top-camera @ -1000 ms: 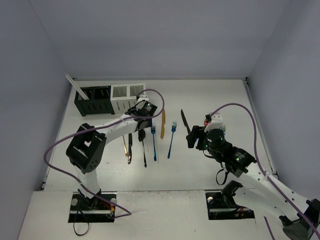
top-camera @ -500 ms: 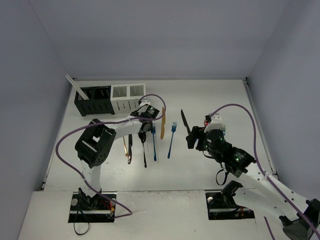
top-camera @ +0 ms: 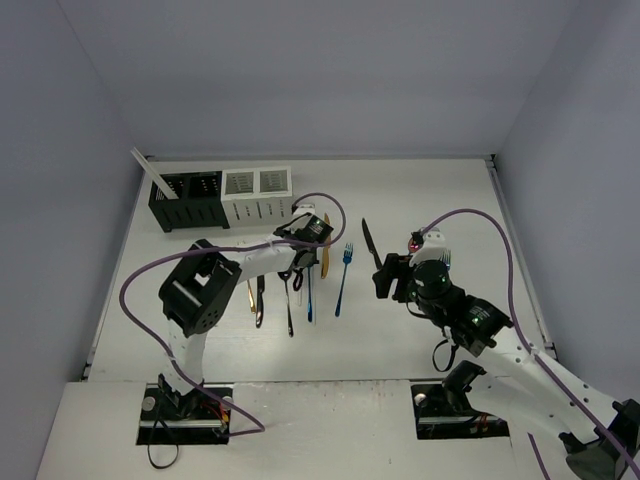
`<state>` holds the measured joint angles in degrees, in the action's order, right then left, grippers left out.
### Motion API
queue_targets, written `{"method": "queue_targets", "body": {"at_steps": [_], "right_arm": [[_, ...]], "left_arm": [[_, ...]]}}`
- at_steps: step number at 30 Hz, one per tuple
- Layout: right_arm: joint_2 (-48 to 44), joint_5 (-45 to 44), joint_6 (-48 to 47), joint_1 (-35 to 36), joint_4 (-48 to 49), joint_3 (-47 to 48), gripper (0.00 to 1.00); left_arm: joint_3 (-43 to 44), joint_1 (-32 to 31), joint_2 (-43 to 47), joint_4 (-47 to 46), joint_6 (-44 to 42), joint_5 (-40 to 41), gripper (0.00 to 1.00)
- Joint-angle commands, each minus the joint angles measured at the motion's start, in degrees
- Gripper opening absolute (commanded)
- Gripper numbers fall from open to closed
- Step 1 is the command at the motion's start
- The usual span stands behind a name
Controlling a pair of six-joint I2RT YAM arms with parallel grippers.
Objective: Sort the eating utensils into containers
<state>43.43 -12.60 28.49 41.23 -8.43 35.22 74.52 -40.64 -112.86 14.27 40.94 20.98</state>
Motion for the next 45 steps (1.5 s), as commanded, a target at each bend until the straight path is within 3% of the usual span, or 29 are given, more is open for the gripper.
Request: {"method": "queue_targets", "body": {"at_steps": [1, 10, 15, 20, 22, 27, 30, 35, 45], "right_arm": [[-1.4, -0.4, 0.3, -0.2, 2.1, -0.2, 0.67], [-2.0, -0.5, -0.1, -0.2, 2.1, -0.1, 0.67], [-2.2, -0.4, -0.4, -0.1, 2.1, 0.2, 0.68], [-2.1, 0.3, -1.1, -0.2, 2.1, 0.8, 0.68], [-2.0, 0.5, -1.3, -0.2, 2.1, 1.1, 0.68], [-1.3, 0.9, -2.3, -0.2, 2.1, 1.9, 0.67], [-0.8, 1.4, -3.4, -0.2, 2.2, 2.5, 0.68], [0.6, 2.1, -5.3, -0.1, 2.2, 2.8, 0.68], [3.1, 4.2, -5.9, -0.2, 2.2, 2.9, 0.68]], "left_arm": [[3.3, -0.3, 3.7, 2.4, -1.2, -0.2, 0.00], [8.7, -0.3, 15.9, 2.0, -7.9, 3.1, 0.00], [7.5, 1.3, 26.4, -3.6, -15.0, 8.6, 0.00], [3.3, 10.3, 34.2, -16.2, -22.2, 9.0, 0.00], [2.8, 15.1, 35.1, -20.5, -23.4, 5.6, 0.00], [2.2, 28.9, 33.8, -28.8, -23.0, -3.0, 0.00], [2.5, 33.7, 31.1, -35.4, -24.8, -7.5, 0.00], [2.7, 39.3, 24.8, -47.4, -31.0, -10.4, 0.00], [5.5, 46.6, 13.0, -59.4, -29.2, -14.6, 0.00]]}}
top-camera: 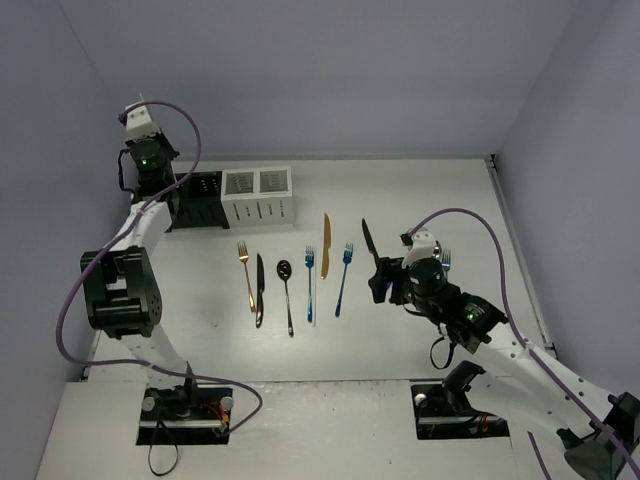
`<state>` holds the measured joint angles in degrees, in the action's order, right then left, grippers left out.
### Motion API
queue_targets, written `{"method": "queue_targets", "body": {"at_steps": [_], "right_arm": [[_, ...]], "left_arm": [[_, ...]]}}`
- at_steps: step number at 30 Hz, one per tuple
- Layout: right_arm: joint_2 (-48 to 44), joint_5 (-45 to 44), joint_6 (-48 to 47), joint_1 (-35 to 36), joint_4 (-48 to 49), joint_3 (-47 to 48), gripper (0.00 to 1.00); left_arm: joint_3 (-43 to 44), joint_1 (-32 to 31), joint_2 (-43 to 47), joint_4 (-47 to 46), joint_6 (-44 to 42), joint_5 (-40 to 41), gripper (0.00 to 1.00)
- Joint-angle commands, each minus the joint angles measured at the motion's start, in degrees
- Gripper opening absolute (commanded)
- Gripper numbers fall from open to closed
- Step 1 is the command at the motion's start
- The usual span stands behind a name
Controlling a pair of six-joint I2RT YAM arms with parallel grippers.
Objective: Sort the eating utensils into containers
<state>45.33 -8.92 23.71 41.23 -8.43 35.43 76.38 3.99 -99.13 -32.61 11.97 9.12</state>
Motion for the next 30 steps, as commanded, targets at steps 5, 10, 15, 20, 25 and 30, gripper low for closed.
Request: {"method": "queue_targets", "body": {"at_steps": [5, 10, 15, 20, 25, 30], "right_arm": [[3.1, 0.2, -1.3, -0.2, 2.3, 2.9, 0.68], [4.4, 0.3, -1.7, -0.1, 2.4, 2.9, 0.68], [5.1, 0.4, -2.1, -0.2, 2.8, 2.5, 0.68], [4.4, 0.6, -2.1, -0.1, 3.0, 2.1, 0.68], [3.2, 0.9, -1.8, -0.2, 3.4, 1.7, 0.68], [1.5, 0.9, -1.5, -0.1, 3.9, 1.3, 0.68]], "left_arm": [[3.8, 3.5, -4.0, -14.8, -0.5, -3.3, 0.00], [2.7, 4.6, -6.5, -16.3, 0.1, -4.4, 0.00], [-1.7, 5.1, -7.5, -18.4, 0.3, -2.8, 0.04], [-5.2, 5.4, -4.7, -18.5, 0.9, -2.8, 0.10], [-8.2, 5.4, 1.2, -16.2, 3.3, -3.2, 0.18], [-11.4, 5.0, 10.4, -8.9, 5.2, -3.0, 0.32]]}}
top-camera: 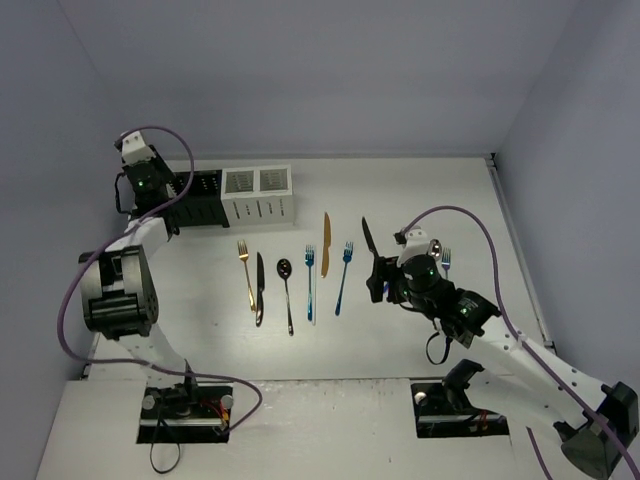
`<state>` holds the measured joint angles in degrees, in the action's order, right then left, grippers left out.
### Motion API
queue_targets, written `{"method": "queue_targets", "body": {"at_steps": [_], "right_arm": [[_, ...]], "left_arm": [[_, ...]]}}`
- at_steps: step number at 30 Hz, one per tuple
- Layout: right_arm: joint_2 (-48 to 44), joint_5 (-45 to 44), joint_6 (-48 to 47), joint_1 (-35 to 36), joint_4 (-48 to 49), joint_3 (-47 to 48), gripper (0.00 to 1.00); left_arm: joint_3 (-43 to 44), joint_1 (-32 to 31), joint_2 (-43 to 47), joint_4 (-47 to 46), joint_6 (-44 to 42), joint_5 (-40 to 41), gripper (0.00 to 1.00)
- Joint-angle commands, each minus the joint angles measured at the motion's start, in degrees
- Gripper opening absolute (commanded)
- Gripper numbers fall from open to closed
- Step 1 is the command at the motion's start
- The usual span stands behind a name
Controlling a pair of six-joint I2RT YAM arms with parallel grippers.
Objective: Sort the eating utensils into containers
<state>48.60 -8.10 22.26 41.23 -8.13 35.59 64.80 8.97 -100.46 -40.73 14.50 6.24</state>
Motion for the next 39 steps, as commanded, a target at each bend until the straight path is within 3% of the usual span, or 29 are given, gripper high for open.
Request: {"method": "queue_targets", "body": {"at_steps": [1, 4, 7, 12, 15, 20, 28, 32, 39], "right_arm": [[-2.0, 0.1, 0.0, -0.1, 3.6, 1.2, 0.68], [-2.4, -0.1, -0.2, -0.1, 3.6, 1.4, 0.68], [-2.7, -0.4, -0.2, -0.1, 3.6, 1.9, 0.68], [-3.0, -0.4, 0.7, -0.1, 3.5, 2.8, 0.67], [-3.5, -0.6, 1.2, -0.1, 3.4, 2.7, 0.67], [-3.2, -1.2, 2.6, -0.1, 3.0, 1.9, 0.67], [-4.1, -1.5, 4.1, -0.1, 2.7, 0.0, 0.67], [-4.3, -1.5, 4.4, -0.2, 2.5, -0.2, 0.68], [-4.5, -1.5, 4.2, -0.2, 2.2, -0.2, 0.67]], "left_arm": [[-0.6, -0.9, 13.8, 2.7, 2.6, 0.1, 0.36], [-1.2, -3.7, 21.0, 15.0, 2.7, 2.2, 0.46], [-0.6, -10.9, 27.4, 29.4, 5.2, 4.3, 0.60], [4.5, -24.0, 29.2, 51.4, 12.1, 4.2, 0.65], [6.8, -31.0, 27.1, 58.7, 15.0, 1.2, 0.65], [11.3, -41.8, 18.4, 67.2, 16.8, -0.5, 0.64], [13.5, -52.9, 4.6, 68.9, 20.9, -4.9, 0.46], [14.9, -55.1, -0.9, 68.8, 21.3, -4.4, 0.41], [18.3, -55.1, -8.1, 69.1, 22.0, -3.2, 0.39]]}}
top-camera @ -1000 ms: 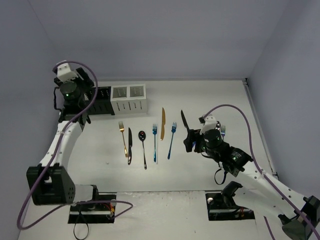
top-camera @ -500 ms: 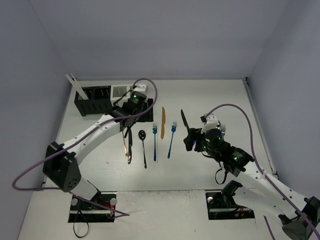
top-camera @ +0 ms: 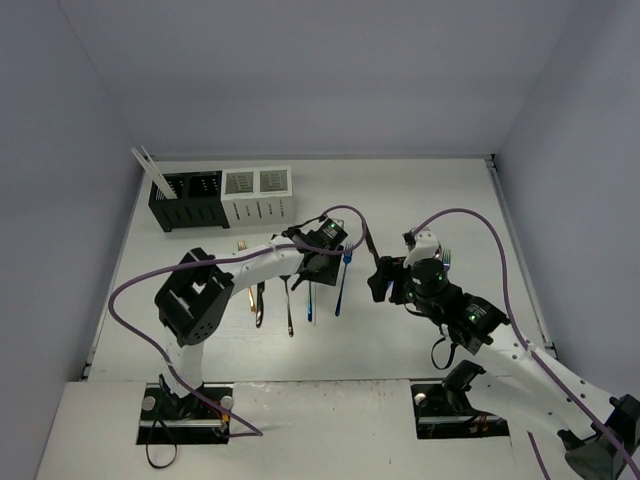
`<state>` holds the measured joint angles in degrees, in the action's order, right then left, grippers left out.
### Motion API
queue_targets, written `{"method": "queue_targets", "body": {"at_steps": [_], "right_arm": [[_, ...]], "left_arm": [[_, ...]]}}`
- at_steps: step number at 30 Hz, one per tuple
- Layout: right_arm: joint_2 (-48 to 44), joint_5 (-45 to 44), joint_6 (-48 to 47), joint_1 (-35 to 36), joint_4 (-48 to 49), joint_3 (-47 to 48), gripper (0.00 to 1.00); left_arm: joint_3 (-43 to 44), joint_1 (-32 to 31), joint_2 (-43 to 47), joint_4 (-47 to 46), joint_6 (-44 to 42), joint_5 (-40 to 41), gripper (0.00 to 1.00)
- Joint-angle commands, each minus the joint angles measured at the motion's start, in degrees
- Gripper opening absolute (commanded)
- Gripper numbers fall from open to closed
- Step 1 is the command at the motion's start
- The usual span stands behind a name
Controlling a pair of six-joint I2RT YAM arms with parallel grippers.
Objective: Sort the eating utensils into containers
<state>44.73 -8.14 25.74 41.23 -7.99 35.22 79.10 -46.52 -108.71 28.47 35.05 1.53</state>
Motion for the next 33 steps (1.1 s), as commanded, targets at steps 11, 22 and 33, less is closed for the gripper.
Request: {"method": "queue_targets", "body": {"at_steps": [11, 22, 33], "right_arm": [[-1.4, -1.4, 0.9, -0.1, 1.9, -0.7, 0.68], [-1.8, -1.5, 1.0, -0.2, 1.9, -1.0, 0.68], [-1.6, -1.2, 0.7, -0.2, 1.9, -1.1, 0.68]], "left_arm": [[5.0, 1.1, -1.6, 2.3, 2.1, 5.3, 0.37], [4.6, 1.2, 1.2, 2.5, 3.2, 8.4, 0.37], [4.4, 2.0, 0.2, 2.8, 7.6, 10.2, 0.34]]}}
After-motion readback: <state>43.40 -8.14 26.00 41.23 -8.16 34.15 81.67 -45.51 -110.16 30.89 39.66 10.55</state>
